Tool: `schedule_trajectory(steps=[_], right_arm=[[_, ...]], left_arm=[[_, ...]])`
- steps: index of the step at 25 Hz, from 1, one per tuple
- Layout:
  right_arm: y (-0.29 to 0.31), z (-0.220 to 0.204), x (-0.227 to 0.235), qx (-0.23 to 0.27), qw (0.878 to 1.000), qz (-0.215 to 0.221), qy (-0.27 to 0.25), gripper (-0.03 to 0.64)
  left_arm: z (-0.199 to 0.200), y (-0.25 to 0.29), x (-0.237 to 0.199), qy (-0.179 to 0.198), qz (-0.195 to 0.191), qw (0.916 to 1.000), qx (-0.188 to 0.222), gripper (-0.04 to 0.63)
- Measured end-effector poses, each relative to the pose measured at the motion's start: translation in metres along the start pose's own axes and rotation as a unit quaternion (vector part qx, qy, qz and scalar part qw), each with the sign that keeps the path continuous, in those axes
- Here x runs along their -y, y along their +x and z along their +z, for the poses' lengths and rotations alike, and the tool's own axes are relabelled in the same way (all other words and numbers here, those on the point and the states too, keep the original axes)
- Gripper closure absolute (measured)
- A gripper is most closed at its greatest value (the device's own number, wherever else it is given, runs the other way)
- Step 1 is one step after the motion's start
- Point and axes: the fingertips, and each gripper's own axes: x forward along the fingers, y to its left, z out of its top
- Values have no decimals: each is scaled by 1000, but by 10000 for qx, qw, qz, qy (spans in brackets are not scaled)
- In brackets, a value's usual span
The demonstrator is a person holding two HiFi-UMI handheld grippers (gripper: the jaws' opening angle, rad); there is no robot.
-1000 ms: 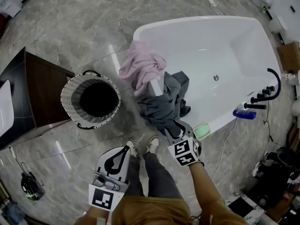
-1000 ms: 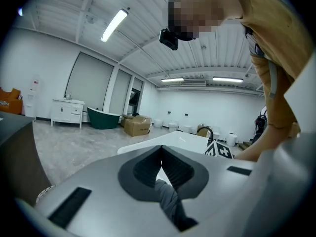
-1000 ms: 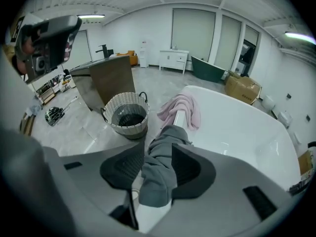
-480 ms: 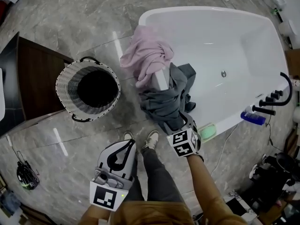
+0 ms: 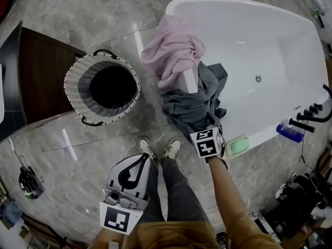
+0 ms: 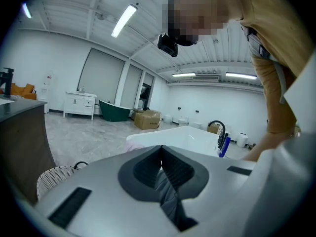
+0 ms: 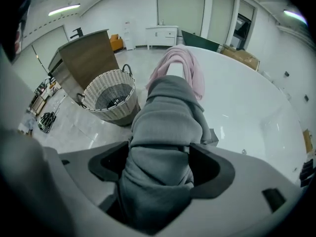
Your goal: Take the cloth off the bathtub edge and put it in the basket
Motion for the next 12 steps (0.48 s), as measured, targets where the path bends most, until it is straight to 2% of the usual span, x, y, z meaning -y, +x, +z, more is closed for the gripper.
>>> schedule_trajectory(steps=[5,12], right_arm=[[8,0,1,-77,9999,-60,31,246],[-14,3,0,283,9983,-263,428,356]], left_arm=[[-6,0,1,-43,-29,10000,-48,588],[-4,-4,4,-31,-55,9999,-94,588]])
